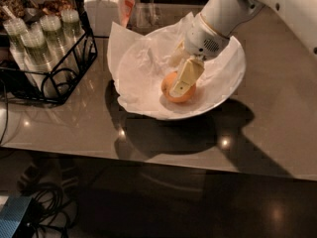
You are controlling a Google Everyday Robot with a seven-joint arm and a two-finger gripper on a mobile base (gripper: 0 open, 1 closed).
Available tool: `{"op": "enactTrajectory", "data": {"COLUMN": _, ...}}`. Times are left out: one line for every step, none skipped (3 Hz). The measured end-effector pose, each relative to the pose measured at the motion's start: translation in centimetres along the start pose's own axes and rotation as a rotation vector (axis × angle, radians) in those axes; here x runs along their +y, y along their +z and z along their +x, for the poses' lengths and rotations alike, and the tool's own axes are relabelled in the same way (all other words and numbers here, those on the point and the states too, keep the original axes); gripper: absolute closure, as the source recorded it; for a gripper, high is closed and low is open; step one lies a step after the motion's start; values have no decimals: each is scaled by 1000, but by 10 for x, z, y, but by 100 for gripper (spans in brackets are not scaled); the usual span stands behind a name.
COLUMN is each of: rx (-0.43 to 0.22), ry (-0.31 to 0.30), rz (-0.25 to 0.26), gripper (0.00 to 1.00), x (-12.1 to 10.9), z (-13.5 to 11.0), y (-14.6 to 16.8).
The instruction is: Pick orange from white bowl
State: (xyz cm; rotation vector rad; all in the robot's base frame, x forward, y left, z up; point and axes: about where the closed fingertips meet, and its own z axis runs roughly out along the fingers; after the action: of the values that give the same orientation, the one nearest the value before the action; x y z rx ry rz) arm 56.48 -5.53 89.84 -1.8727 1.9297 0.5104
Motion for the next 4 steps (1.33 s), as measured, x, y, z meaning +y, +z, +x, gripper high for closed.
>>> {"op": "enactTrajectory", "data": {"rx": 6, "ry": 31, "rz": -23, "gripper": 31, "x": 1, "z": 15, "y": 8}}
{"op": "enactTrajectory", "data": {"rx": 6, "ry": 49, "rz": -52, "gripper": 31, "x": 1, "z": 22, "y": 18}}
{"op": "enactTrajectory", "data": {"rx": -2, "ry": 56, "rz": -72, "gripper": 33, "x": -1, "z": 25, "y": 27}}
{"op": "enactTrajectory", "data": {"rx": -4, "ry": 61, "rz": -79, "gripper": 37, "x": -1, "z": 27, "y": 31}}
